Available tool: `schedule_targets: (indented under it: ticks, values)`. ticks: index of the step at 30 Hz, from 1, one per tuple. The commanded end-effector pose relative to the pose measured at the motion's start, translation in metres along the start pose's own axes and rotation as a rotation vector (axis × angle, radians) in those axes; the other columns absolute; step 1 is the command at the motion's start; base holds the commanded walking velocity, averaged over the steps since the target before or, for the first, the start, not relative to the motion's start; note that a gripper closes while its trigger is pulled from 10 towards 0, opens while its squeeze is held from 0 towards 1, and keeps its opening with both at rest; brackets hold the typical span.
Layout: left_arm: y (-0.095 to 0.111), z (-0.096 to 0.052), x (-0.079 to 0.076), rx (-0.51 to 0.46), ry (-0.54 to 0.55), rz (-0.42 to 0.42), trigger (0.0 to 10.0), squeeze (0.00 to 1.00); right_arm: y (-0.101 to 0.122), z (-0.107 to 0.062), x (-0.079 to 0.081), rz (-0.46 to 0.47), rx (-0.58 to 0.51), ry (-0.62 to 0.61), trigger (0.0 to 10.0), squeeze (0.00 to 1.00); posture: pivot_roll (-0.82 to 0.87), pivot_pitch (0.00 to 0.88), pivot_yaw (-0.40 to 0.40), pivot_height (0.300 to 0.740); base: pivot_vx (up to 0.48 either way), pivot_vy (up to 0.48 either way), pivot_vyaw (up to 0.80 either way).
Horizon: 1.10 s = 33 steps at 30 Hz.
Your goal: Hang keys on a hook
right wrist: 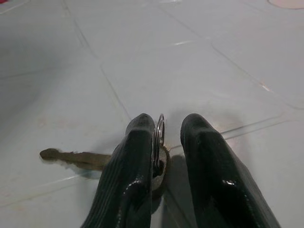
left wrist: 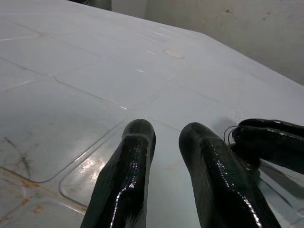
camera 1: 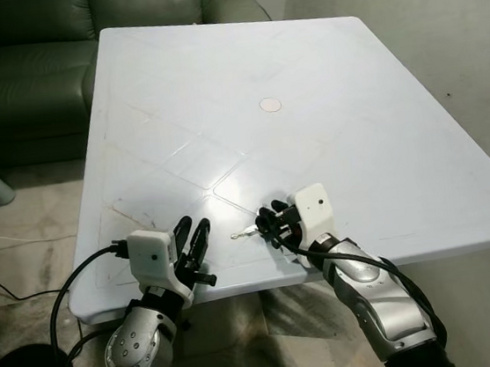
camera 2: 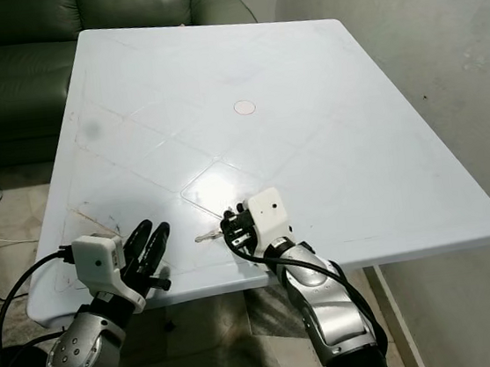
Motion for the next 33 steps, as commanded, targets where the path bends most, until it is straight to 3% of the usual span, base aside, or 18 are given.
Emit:
schedule_targets:
  ticks: [1,9,10,11,12,26,33]
  values:
    - [0.002,0.0,-0.003,-0.005,-0.007,0.011,10.0,0.0,-0.004,-0.003,-0.007,0.004,0.009,-0.021,10.0,0.0,0.01,0.141,-0.103,0.74,0.0,0.0,0.0]
    - [0.002,-0.001,-0.003,-0.004,-0.011,0.012,10.0,0.0,-0.01,-0.009,-0.011,0.008,0.03,-0.03,10.0,0.0,0.01,0.138,-0.099,0.74,0.0,0.0,0.0]
    - [0.002,0.0,-0.003,-0.005,-0.012,0.013,10.0,0.0,-0.012,-0.011,-0.012,0.003,0.031,-0.029,8.3,0.0,0.01,0.138,-0.098,0.74,0.0,0.0,0.0]
    - [0.002,0.0,-0.003,-0.005,-0.012,0.013,10.0,0.0,-0.012,-0.011,-0.013,0.003,0.031,-0.029,4.7,0.0,0.01,0.139,-0.098,0.74,0.0,0.0,0.0]
    - [0.002,0.0,-0.003,-0.005,-0.013,0.013,10.0,0.0,-0.012,-0.012,-0.013,0.008,0.032,-0.026,0.0,0.0,0.01,0.139,-0.097,0.74,0.0,0.0,0.0]
    - [0.002,0.001,-0.004,-0.005,-0.015,0.016,10.0,0.0,-0.01,-0.014,-0.016,0.046,0.027,-0.032,0.0,0.0,0.01,0.143,-0.095,0.74,0.0,0.0,0.0]
    - [0.004,0.005,-0.002,-0.015,-0.006,0.014,10.0,0.0,0.0,-0.01,-0.025,0.13,0.005,-0.09,0.0,0.0,0.0,0.141,-0.096,0.74,0.0,0.0,0.0]
Point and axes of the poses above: a point about 5 cm out from each wrist's last joint towards the gripper, its own z axis pointing out of the wrist towards the gripper, its own y axis along the axis of the wrist's last joint, x = y × z, the point moved 4 cm from there along z, pointing out of the wrist towards the gripper, and after that the axes turned 4 degrees about z, right-handed, at the moved point
